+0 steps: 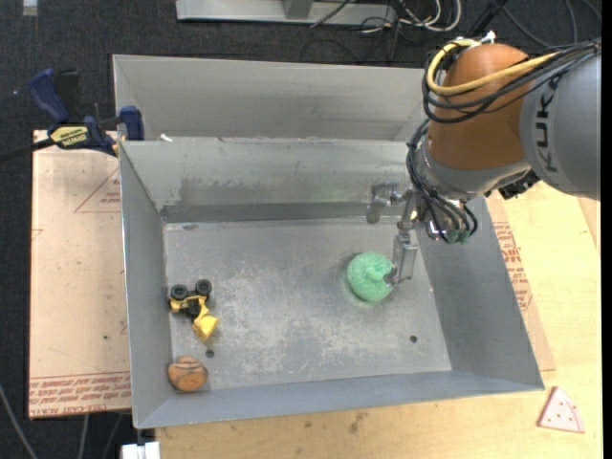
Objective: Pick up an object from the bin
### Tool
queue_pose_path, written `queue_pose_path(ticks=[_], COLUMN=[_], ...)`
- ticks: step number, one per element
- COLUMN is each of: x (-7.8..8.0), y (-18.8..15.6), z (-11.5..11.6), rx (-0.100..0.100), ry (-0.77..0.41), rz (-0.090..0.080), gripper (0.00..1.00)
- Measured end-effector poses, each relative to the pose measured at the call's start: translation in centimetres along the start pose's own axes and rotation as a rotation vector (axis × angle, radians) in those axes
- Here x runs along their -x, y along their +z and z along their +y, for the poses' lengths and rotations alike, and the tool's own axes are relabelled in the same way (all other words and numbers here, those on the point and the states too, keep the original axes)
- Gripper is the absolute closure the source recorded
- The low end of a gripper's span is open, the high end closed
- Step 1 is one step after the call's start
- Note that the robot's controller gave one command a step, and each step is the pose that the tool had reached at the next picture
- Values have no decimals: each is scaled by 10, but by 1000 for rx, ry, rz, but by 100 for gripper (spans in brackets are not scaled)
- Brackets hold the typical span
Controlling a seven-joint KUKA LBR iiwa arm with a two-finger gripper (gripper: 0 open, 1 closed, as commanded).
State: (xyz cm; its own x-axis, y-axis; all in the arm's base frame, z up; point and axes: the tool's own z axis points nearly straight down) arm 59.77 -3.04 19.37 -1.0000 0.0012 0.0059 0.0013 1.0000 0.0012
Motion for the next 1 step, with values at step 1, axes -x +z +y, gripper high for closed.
queue_pose_path(ticks=[1], x=[1], y=[-5], z=[0], rx=[0], ry=[-1], rz=[-7], gripper=[0])
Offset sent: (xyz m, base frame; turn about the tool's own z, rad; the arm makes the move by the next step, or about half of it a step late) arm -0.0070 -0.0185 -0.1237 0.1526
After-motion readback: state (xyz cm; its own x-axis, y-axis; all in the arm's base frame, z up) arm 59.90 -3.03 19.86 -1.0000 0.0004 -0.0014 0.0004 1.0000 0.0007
